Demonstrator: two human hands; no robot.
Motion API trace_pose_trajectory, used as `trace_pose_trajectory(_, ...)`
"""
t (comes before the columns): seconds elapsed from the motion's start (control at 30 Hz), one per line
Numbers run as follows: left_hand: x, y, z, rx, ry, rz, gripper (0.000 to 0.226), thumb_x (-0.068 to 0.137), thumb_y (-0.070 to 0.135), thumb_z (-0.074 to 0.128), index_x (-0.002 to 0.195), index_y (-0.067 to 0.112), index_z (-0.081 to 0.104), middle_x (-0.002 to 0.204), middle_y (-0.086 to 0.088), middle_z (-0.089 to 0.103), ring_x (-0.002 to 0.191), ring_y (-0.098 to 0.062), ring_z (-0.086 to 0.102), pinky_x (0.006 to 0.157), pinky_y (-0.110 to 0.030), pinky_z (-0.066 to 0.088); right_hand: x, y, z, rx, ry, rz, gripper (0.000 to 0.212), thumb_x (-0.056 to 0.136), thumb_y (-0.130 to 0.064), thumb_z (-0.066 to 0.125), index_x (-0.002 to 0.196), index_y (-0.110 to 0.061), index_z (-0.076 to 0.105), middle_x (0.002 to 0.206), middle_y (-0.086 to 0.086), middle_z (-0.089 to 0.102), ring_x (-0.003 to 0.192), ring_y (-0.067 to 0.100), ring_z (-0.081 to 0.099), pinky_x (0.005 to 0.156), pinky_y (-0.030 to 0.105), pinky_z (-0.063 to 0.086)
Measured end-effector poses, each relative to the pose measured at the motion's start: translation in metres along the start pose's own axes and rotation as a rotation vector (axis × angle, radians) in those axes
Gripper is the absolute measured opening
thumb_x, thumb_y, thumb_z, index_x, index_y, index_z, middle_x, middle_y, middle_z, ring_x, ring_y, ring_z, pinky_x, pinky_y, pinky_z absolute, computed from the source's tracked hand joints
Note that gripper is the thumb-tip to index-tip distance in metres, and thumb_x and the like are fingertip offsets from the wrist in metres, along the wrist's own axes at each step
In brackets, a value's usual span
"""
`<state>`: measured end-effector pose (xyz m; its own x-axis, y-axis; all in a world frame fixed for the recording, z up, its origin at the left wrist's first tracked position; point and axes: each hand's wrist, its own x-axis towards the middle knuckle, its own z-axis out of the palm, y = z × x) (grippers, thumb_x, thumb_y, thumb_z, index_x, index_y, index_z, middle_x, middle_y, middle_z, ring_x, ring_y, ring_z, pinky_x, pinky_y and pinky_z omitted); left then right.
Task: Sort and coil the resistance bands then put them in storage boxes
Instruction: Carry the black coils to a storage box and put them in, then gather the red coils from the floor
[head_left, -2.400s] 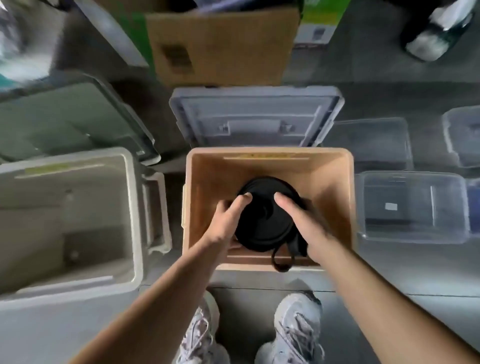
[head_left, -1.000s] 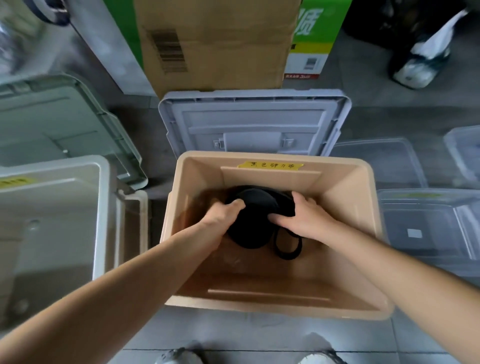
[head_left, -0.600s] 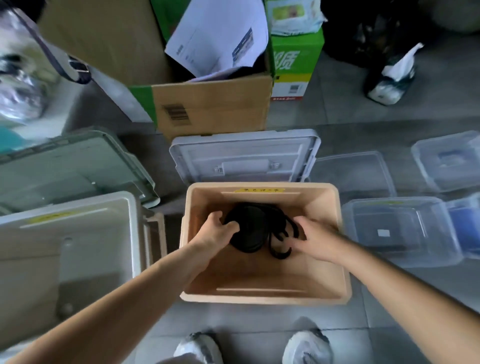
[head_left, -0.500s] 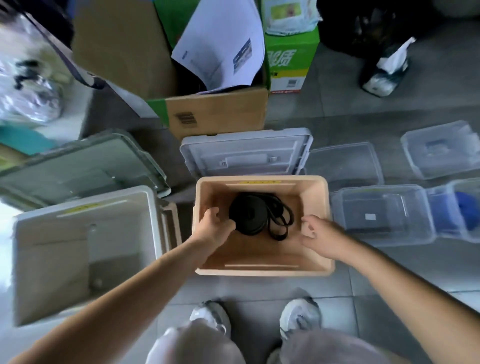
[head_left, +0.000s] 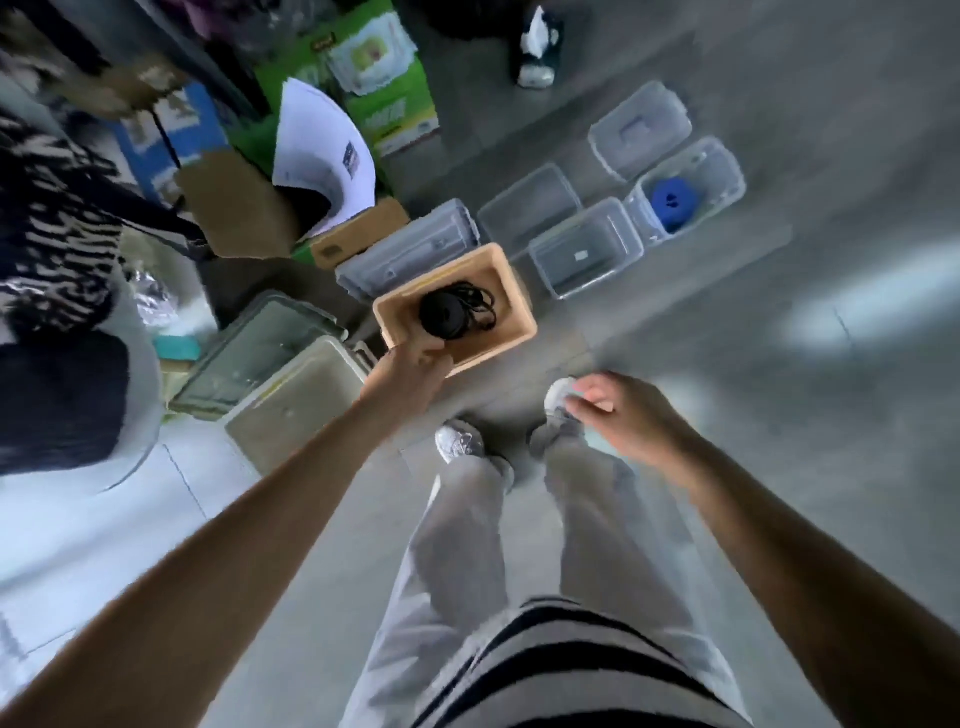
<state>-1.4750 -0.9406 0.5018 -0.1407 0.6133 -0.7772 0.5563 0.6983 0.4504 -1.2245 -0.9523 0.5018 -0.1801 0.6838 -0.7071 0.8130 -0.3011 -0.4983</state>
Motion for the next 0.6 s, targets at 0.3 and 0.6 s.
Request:
trace_pose_trajectory(0.3,-0.074,0.175,0.091,0.630,-0.124,0.529,0.030,0.091,0.032,0.052,0.120,0.025,0.056,0.116,0.000,0.064,0.104,-0.024,0.060,0.091,-0.035,0.047,-0.192,0.141,-0.022,0.225,0.379,0.312,0.040,0.083,-0.043,0.064,0.119,-0.025,0.058,0.115,0.001,0.063,0.099,0.020,0.063,0.074,0.033,0.051)
trace_pose_trajectory(0.6,-0.128,0.329,0.240,0.621,-0.017,0.677,0.034,0.091,0.036,0.056,0.124,0.030,0.053,0.116,0.005,0.062,0.103,-0.018,0.060,0.090,-0.031,0.046,-0.251,0.294,-0.186,0.377,0.722,0.338,0.043,0.082,-0.040,0.067,0.120,-0.022,0.057,0.118,-0.003,0.058,0.103,0.012,0.060,0.078,0.031,0.049)
